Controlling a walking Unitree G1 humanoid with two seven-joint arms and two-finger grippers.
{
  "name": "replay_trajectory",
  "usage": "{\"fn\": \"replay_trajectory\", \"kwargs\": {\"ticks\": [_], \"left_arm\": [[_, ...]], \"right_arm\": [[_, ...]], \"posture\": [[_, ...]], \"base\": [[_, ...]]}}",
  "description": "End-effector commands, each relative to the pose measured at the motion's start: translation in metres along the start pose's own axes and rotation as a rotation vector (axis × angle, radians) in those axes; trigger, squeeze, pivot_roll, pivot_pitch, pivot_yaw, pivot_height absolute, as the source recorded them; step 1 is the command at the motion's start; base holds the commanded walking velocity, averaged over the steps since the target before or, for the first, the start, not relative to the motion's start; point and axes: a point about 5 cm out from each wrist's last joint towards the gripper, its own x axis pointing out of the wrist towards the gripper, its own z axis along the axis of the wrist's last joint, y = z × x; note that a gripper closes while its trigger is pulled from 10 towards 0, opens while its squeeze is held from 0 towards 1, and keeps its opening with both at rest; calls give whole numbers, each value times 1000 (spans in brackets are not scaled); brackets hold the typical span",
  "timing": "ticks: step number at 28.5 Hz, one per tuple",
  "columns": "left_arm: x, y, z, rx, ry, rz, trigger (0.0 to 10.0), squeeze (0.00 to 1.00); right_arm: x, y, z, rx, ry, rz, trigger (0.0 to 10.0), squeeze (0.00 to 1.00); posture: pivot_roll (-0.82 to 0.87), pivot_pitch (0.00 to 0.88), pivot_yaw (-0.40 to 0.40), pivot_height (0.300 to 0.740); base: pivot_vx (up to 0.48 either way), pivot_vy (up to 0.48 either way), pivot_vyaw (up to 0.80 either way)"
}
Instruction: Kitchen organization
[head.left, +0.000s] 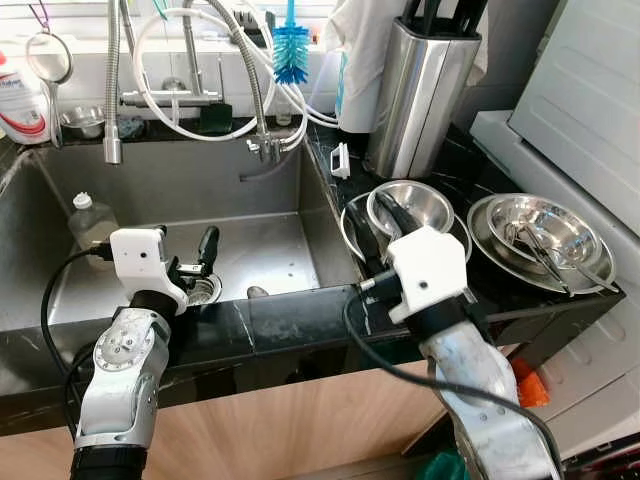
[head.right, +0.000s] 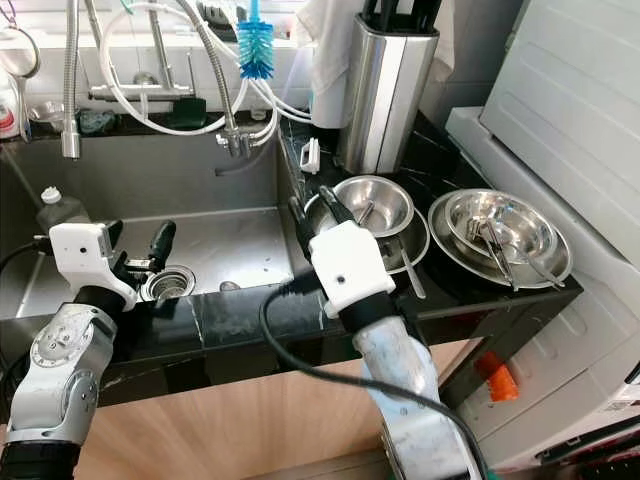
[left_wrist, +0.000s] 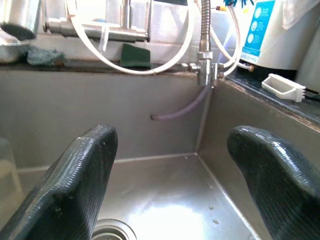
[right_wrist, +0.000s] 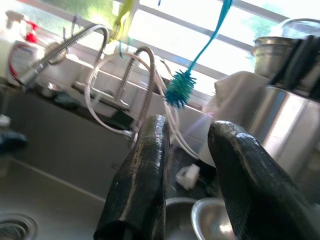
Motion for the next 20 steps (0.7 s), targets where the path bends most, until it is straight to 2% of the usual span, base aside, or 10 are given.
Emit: {"fn": "replay_trajectory", "kwargs": {"ticks": [1, 4, 9, 16, 20], "left_arm": [[5, -1, 8, 23, -29, -13, 10000, 0], [5, 2, 9, 30, -31, -9, 10000, 0], [3, 1, 7, 31, -24, -10, 10000, 0], [4, 1, 7, 29, -23, -13, 10000, 0], [5, 1, 6, 28, -23, -14, 10000, 0]], "right_arm": [[-3, -4, 4, -31, -23, -29, 10000, 0], [-13, -5, -2, -124, -10, -30, 10000, 0], [-25, -11, -12, -178, 23, -79, 10000, 0], [-33, -10, -29, -206, 65, -78, 10000, 0], [-34, -16, -40, -191, 102, -116, 10000, 0]], "posture": [[38, 0, -55, 740], [36, 0, -51, 740], [34, 0, -49, 740], [35, 0, -46, 740], [34, 0, -45, 740]], "base": [[0, 0, 0], [0, 0, 0], [0, 0, 0], [0, 0, 0], [0, 0, 0]]}}
